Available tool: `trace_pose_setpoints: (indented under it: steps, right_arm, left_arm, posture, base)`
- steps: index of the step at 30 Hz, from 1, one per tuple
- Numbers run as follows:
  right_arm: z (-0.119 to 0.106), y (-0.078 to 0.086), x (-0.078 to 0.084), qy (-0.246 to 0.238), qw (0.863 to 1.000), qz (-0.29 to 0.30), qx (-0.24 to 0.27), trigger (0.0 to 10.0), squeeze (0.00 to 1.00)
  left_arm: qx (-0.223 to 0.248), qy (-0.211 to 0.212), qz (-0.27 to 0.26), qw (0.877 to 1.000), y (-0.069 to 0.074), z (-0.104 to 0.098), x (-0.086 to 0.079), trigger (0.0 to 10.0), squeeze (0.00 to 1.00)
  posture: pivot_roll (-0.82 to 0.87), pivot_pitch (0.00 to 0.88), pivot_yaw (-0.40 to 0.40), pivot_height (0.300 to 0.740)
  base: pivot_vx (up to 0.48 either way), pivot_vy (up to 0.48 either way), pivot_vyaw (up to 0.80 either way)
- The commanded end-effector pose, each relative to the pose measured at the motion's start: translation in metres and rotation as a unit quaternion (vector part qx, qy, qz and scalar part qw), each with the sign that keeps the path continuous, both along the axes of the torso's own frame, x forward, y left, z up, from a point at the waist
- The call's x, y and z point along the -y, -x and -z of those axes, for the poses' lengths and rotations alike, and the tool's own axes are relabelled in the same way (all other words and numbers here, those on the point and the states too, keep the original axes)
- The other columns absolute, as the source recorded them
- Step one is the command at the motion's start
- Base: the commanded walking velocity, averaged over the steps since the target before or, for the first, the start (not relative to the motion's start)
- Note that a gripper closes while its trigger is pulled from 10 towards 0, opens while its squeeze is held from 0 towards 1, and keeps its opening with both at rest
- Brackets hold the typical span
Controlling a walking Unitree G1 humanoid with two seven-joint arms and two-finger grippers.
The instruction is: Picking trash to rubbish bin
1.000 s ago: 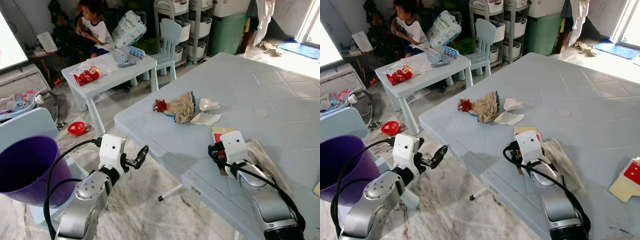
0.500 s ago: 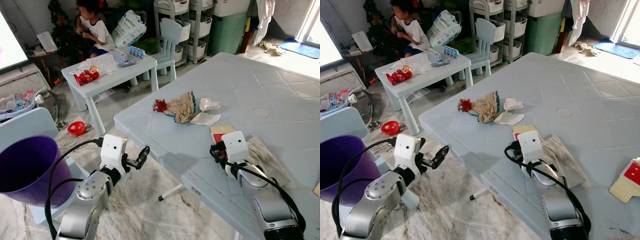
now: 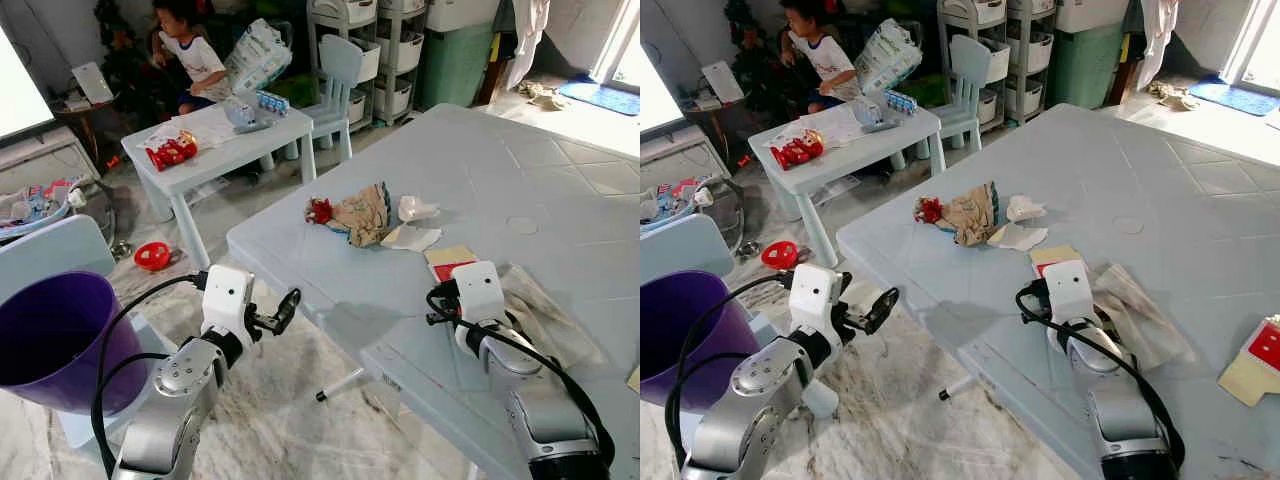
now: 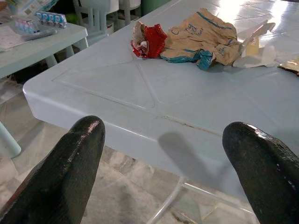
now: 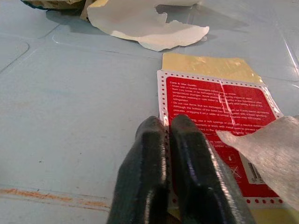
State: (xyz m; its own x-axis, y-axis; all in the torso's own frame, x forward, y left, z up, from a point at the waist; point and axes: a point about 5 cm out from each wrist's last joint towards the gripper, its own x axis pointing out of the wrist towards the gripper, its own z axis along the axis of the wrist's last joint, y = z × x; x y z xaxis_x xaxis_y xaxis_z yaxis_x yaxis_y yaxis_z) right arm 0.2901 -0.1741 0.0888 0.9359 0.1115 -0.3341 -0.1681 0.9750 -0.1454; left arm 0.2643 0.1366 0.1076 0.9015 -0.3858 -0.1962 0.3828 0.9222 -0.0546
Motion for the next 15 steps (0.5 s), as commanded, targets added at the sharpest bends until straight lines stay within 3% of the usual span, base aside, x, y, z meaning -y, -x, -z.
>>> trace_pose_setpoints:
  steps: [1,15]
  right_arm:
    - [0.001,-0.001,0.001,-0.009,1.000,0.008,-0.003,0.0,0.00]
    - [-0.023,-0.010,-0.002,-0.074,0.996,0.011,0.044,0.0,0.00]
  left_arm:
    - [0.005,-0.010,0.001,1.000,-0.002,-0.001,0.000,10.0,0.00]
    - [0.013,-0.011,0.003,1.000,-0.006,-0.002,0.004,10.0,0.00]
  posture:
    - [0.05,0.000,0.045,0.740]
    - [0.04,0.000,0.045,0.740]
  base:
    - [0.000,0.000,0.00]
    - [0.000,0.000,0.00]
